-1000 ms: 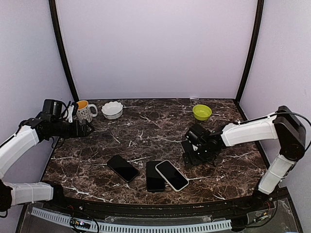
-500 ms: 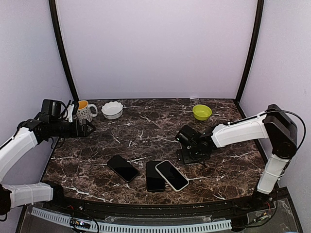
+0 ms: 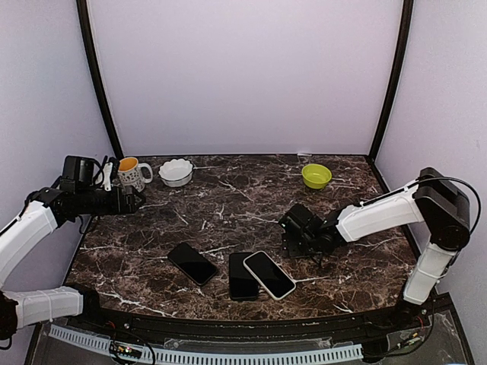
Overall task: Take the phone out of the phone case
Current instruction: Pick up the phone with the phone case at the center of the board, then pass from the right arm to the left, then pass from the left arm to the right, then remove the top left corner of the phone from the phone case.
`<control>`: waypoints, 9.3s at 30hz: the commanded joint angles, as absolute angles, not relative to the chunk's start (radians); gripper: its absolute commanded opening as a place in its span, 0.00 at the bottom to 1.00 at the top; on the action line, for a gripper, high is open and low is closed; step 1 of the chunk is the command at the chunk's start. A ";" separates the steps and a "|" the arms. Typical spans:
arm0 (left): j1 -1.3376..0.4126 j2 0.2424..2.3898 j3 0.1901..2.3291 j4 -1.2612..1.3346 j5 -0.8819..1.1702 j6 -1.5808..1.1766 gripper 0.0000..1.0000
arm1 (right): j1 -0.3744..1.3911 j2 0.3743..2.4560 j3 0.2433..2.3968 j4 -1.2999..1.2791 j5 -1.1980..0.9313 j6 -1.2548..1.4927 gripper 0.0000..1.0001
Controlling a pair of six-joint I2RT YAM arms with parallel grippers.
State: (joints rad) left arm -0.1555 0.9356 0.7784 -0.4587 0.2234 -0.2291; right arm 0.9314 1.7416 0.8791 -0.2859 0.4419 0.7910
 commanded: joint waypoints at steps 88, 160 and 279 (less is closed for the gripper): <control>-0.656 1.320 0.735 0.173 0.701 -0.755 0.48 | 1.158 1.526 0.864 0.296 0.099 0.005 0.00; -0.663 1.448 1.142 0.801 0.726 -1.075 0.00 | 0.827 0.955 0.763 0.291 -0.295 0.768 0.99; -0.968 0.971 0.809 -0.080 0.739 0.378 0.69 | 0.912 1.150 1.025 -0.215 -0.895 -0.632 0.00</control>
State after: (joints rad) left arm -0.9138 0.9592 0.8146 -0.1345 0.8082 0.3847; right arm 0.8742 1.1542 0.9985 -0.2459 -0.8902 -0.6098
